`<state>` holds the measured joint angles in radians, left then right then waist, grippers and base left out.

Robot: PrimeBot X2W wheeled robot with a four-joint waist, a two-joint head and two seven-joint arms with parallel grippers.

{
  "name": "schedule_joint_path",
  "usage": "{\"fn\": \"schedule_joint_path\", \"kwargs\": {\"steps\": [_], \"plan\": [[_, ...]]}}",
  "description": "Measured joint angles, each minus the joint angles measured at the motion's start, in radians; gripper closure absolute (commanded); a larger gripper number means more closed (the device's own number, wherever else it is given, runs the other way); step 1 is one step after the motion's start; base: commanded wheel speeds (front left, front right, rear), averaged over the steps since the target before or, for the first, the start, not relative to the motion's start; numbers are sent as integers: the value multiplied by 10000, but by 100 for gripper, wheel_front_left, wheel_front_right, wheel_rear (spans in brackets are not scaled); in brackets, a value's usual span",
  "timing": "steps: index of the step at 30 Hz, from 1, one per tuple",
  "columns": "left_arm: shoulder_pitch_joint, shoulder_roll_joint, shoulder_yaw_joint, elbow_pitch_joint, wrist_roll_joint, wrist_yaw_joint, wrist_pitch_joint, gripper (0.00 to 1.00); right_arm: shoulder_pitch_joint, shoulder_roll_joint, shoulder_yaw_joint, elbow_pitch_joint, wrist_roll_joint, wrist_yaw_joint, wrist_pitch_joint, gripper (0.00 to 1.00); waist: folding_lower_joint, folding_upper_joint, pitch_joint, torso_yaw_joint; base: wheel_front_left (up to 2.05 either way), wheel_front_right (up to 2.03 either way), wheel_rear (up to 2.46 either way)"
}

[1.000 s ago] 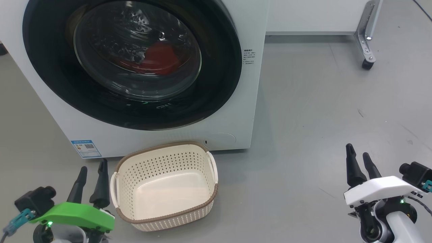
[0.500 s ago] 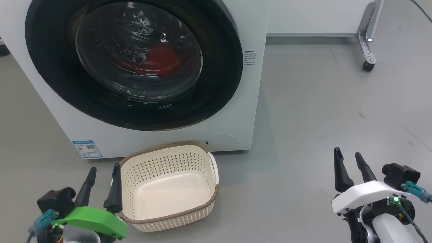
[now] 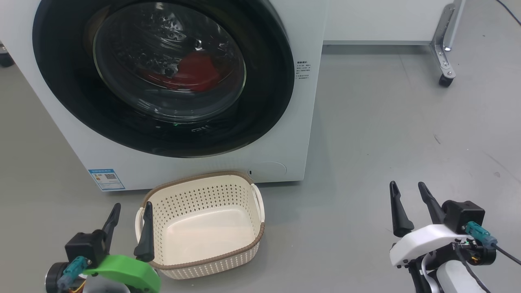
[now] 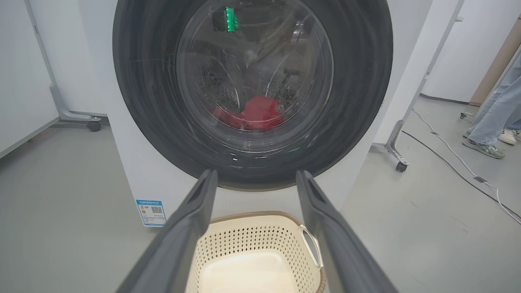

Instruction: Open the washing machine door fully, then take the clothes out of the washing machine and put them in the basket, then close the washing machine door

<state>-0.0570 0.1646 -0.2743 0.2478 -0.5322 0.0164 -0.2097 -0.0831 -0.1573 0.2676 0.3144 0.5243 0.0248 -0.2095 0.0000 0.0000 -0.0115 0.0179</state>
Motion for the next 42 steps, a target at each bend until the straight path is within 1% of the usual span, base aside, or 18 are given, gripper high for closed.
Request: {"fn": "schedule_joint_path", "kwargs": {"steps": [2,10,11,15,16,19,21,27,42], "plan": [[0,-21,-17,19,249,94,-58,0,0,8,12,25,-301,-8,-54,0,0,0,0,6,0,0,0],[0,-98,-130,180,1068,242,-247,0,0,104,44,107,-1262,-29,-261,0,0,0,-4,32,0,0,0],[0,-105,-136,207,1221,313,-309,0,0,117,44,111,-1421,-86,-265,0,0,0,-4,36,0,0,0],[0,-140,-130,284,1540,378,-395,0,0,184,44,134,-1793,-119,-353,0,0,0,-3,47,0,0,0],[0,-157,-121,301,1555,410,-395,0,0,213,33,138,-1848,-180,-353,0,0,0,-3,48,0,0,0],[0,-197,-44,368,1555,418,-395,0,0,307,-42,151,-1870,-192,-353,0,0,0,-5,51,0,0,0],[0,-232,31,410,1553,500,-397,0,1,318,-134,153,-1870,-201,-353,0,0,0,-3,52,0,0,0],[5,-265,163,621,1540,585,-397,0,22,410,-500,163,-1870,-378,-355,0,0,0,24,64,0,0,0],[5,-303,198,692,1540,594,-397,0,108,571,-746,163,-1941,-368,-355,0,0,0,56,32,0,0,0]]}}
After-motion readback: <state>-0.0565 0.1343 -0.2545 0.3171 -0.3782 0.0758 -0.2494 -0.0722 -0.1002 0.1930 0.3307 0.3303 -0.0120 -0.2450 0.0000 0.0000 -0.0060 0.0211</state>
